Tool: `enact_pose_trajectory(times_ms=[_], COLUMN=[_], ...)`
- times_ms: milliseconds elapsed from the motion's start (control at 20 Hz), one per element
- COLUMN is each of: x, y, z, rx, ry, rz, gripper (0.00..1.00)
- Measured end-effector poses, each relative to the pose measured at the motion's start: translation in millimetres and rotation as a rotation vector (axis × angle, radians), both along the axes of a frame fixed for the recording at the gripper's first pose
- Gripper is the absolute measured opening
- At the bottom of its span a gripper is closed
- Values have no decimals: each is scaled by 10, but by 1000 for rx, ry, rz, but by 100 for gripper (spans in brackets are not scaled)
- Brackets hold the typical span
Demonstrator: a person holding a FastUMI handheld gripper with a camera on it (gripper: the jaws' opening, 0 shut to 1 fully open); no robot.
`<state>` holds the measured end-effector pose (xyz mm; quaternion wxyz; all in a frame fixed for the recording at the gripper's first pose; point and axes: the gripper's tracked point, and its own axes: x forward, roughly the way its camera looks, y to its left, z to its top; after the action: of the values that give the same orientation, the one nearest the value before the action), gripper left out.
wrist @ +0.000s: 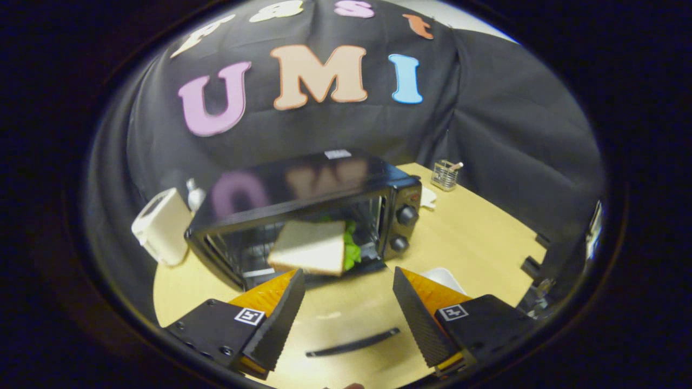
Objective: Open the toaster oven, put the food inside, and close the toaster oven door.
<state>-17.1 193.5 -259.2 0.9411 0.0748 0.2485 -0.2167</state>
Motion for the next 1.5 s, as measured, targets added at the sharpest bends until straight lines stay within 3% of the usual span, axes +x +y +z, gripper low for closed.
enact_pose_trajectory(times_ms=[350, 650, 950, 1200, 1500], x=[-822, -767, -608, -458, -392], y=[296, 659, 725, 613, 603], z=[-503, -945, -1215, -1324, -1105], rx=[-93, -79, -32, -102, -125], ry=[304, 381, 343, 349, 315], rz=[119, 240, 209, 176, 161], gripper=[100, 100, 99, 99, 99])
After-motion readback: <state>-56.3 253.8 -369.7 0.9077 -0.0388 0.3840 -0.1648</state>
